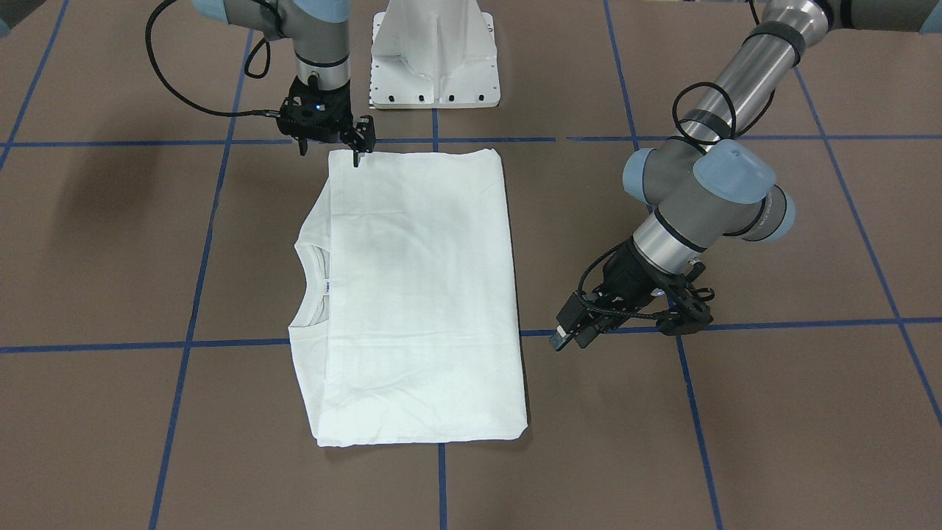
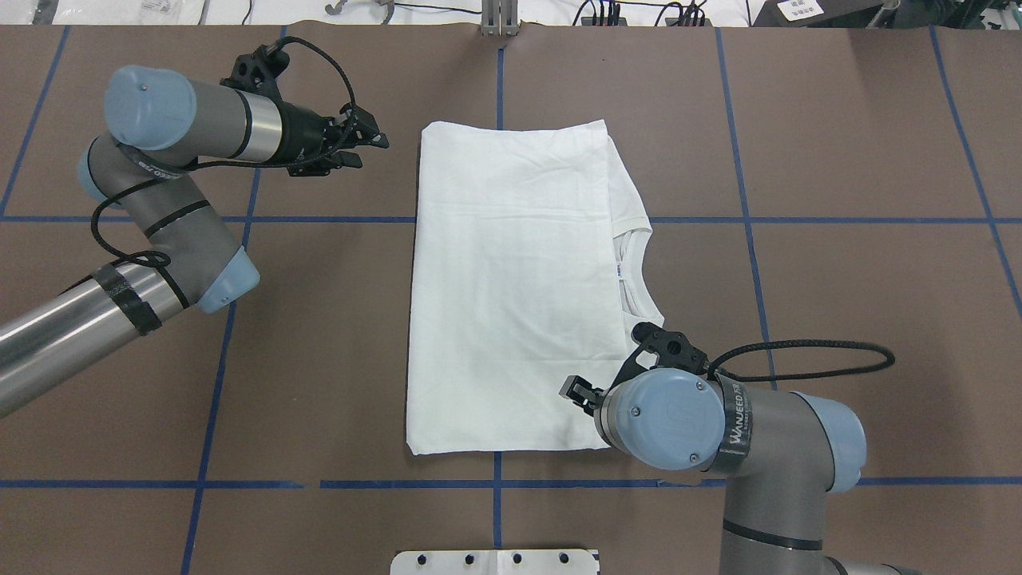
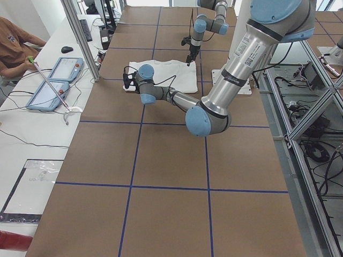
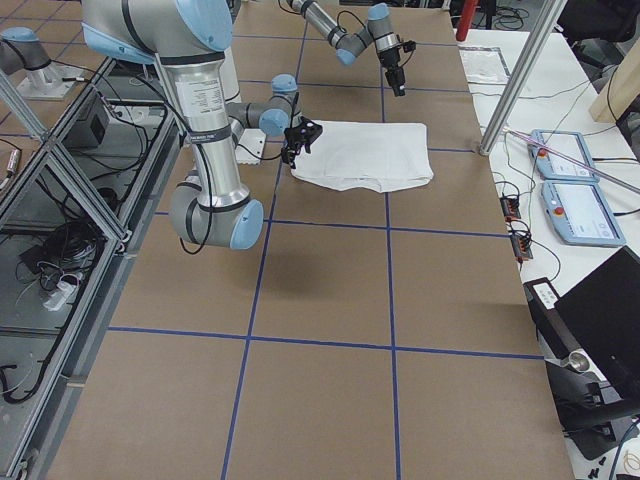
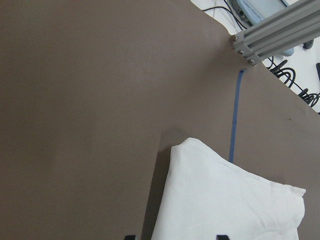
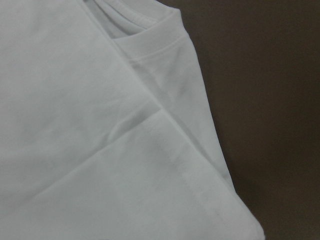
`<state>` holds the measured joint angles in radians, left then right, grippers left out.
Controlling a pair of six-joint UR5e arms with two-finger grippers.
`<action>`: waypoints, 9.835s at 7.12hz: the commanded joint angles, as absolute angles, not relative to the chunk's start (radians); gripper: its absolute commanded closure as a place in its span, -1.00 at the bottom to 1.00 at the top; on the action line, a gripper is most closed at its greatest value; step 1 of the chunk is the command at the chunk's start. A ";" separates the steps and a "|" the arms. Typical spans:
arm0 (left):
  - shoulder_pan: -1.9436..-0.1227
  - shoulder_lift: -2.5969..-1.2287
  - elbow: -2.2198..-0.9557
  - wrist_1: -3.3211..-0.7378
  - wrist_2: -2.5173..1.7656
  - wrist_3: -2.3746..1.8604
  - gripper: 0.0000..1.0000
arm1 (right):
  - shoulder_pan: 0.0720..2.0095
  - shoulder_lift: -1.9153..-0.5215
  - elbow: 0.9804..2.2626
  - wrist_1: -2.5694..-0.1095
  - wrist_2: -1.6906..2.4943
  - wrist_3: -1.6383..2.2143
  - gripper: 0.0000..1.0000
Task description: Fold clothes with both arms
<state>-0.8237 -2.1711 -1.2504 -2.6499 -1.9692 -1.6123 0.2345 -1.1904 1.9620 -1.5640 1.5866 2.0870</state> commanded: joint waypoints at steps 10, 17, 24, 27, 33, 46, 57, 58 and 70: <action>-0.824 -2.157 -1.252 -2.640 -1.960 -1.617 -0.23 | 0.158 -1.216 1.942 -1.548 1.450 2.509 0.60; -0.484 -1.887 -1.734 -2.402 -1.813 -1.941 -0.23 | 0.215 -1.213 1.974 -1.549 1.460 2.507 1.00; -0.227 -1.885 -1.818 -2.141 -1.644 -2.081 -0.11 | 0.212 -1.215 2.000 -1.551 1.460 2.508 1.00; -0.216 -1.890 -1.824 -2.141 -1.644 -2.106 0.45 | 0.212 -1.216 2.000 -1.551 1.460 2.508 1.00; -0.195 -1.888 -1.900 -2.116 -1.647 -2.131 1.00 | 0.212 -1.218 2.012 -1.551 1.460 2.508 1.00; -0.630 -2.134 -1.746 -1.974 -1.807 -1.802 1.00 | 0.594 -0.976 1.829 -1.635 1.732 2.088 1.00; -0.819 -2.211 -1.354 -2.267 -1.807 -1.499 -0.22 | 0.869 -0.901 1.356 -1.353 1.939 1.481 -1.00; -0.831 -2.191 -1.358 -2.270 -1.839 -1.412 -0.21 | 0.911 -0.955 1.365 -1.353 1.962 1.348 -1.00; -1.539 -1.750 -1.505 -1.853 -2.394 0.120 -0.83 | 1.609 -1.424 1.457 -1.605 2.332 -0.229 -1.00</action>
